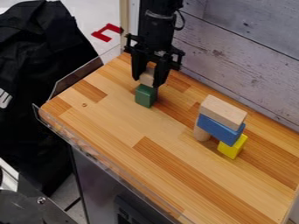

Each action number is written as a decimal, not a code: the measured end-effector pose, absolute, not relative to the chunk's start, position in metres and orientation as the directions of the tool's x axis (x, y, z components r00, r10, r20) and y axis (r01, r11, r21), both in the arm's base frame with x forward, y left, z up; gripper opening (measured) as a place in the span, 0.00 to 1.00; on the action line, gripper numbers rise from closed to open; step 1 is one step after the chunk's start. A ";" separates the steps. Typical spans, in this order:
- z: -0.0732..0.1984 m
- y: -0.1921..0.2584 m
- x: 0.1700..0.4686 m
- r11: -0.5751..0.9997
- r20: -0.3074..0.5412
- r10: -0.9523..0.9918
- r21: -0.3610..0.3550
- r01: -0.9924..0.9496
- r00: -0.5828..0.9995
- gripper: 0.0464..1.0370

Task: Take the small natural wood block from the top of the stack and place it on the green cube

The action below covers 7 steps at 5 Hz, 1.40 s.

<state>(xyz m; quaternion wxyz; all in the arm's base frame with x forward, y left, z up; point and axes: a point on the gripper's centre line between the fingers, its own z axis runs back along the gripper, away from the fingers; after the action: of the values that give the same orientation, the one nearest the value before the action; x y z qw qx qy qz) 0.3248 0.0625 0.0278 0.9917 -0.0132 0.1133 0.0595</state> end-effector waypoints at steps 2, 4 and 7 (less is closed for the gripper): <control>0.020 0.063 0.316 0.993 -0.249 0.115 -0.006 -0.121 0.962 0.52; 0.020 0.063 0.316 0.992 -0.245 0.122 0.000 -0.125 0.962 0.57; 0.033 0.058 0.309 0.990 -0.227 0.136 0.003 -0.139 0.964 0.96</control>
<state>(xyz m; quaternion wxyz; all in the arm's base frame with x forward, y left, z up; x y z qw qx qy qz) 0.3093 0.0580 0.0331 0.9910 -0.0067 0.1140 0.0696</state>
